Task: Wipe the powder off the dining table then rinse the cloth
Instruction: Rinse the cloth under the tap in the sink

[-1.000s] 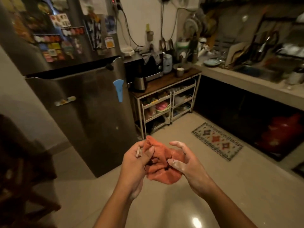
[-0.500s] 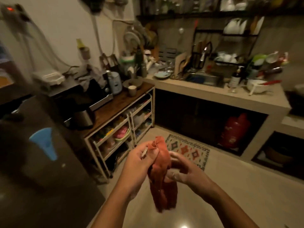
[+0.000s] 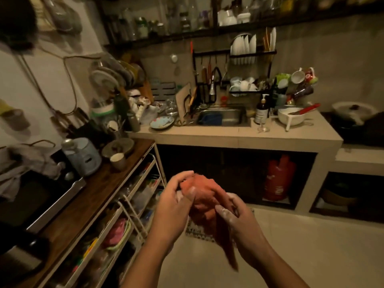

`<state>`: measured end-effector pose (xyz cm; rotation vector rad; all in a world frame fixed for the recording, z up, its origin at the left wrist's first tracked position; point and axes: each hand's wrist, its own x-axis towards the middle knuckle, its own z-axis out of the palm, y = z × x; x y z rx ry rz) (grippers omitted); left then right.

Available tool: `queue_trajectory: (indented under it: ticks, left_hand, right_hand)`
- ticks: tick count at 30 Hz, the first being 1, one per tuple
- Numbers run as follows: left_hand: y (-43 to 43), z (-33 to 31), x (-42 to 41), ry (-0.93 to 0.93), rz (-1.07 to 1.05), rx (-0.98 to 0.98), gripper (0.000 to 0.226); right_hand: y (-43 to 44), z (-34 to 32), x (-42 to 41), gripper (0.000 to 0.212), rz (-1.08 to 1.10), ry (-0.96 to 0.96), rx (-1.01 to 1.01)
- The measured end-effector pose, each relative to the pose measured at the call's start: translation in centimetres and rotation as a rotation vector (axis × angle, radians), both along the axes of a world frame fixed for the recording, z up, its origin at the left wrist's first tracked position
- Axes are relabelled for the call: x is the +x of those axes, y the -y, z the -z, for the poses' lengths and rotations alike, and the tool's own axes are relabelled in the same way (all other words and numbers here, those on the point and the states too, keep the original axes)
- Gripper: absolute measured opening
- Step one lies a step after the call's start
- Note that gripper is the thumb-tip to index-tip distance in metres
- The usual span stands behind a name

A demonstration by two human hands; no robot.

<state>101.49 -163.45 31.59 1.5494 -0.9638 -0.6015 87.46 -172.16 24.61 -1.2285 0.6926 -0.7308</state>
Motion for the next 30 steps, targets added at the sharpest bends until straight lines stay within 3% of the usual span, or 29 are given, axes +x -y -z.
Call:
queue_trajectory:
  ticks: [7,17,25,30]
  left_hand:
    - [11.9,-1.0,8.8,-0.053,-0.049,0.045,0.033]
    - [28.8,1.4,21.7,-0.202,-0.163,-0.010,0.043]
    - [47.7,2.2,31.3,-0.223,0.068,-0.002,0.037]
    - [58.5,2.6,33.9,-0.095,0.191,0.001,0.032]
  right_hand:
    - [14.7,-2.6,7.2,0.018,-0.006,-0.064,-0.169]
    - [32.2,-1.3,18.5,0.016,0.024,-0.079,-0.176]
    - [46.0,-1.0,25.7,0.016,0.274,-0.116,-0.104]
    - [55.0,-0.3,28.6,0.017,0.329,-0.089,-0.073]
